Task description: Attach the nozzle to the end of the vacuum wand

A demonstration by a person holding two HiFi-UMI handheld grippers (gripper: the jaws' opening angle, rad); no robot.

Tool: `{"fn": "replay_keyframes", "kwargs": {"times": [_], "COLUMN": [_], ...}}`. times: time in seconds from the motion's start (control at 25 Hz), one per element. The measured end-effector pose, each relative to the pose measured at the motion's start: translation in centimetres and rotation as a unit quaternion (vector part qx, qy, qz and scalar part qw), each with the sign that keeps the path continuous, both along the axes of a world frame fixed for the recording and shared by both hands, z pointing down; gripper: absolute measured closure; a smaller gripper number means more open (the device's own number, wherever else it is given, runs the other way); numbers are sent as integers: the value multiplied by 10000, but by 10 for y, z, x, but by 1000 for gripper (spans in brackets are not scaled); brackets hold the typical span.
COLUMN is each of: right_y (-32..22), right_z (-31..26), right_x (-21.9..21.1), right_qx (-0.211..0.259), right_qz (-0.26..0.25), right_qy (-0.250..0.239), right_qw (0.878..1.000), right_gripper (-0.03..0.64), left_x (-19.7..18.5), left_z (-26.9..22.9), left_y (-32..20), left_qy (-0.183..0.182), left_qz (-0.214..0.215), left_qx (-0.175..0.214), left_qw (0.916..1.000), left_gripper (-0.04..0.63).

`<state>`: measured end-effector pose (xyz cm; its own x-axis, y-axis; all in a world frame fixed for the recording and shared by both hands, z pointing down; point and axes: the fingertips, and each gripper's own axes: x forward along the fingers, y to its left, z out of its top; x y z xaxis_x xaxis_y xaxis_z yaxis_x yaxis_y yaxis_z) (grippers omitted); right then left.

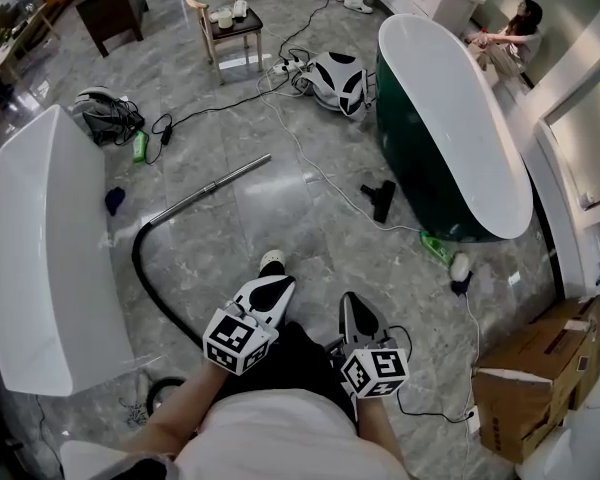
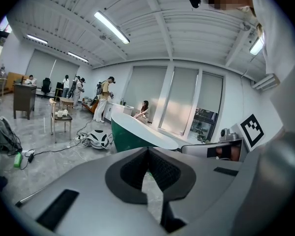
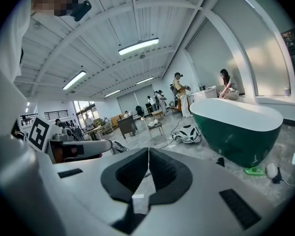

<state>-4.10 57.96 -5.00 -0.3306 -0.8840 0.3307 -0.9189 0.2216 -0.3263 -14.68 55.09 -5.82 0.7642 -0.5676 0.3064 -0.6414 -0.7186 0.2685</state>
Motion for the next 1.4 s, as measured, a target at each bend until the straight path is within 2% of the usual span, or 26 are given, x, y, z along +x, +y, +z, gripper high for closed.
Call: {"fn": "replay_keyframes", "kwargs": {"times": [0.24, 0.44, 0.8, 1.0, 1.4], "right_y": [-39, -78, -167, -204, -258], "right_z": [-1, 2, -4, -9, -3], "right_x": [5, 4, 0, 3, -8], "right_qx": [15, -117, -57, -60, -107], "right_qz": [-8, 21, -75, 82, 362], "right_qy": [23, 11, 28, 152, 1], "right_qw": [10000, 9999, 10000, 9998, 9993], "right_gripper": [600, 600, 600, 600, 600], "left_x": [3, -3, -11, -12, -15], "left_z": [-5, -12, -12, -13, -10], "left_y": [-40, -84, -168, -202, -264], "left_qy": [37, 93, 72, 56, 6], "left_qz": [76, -145, -186, -22, 285], "left_qx": [35, 139, 127, 85, 107], "left_qw": [10000, 9998, 9997, 9999, 9995], "left_gripper": [586, 586, 586, 586, 586]}}
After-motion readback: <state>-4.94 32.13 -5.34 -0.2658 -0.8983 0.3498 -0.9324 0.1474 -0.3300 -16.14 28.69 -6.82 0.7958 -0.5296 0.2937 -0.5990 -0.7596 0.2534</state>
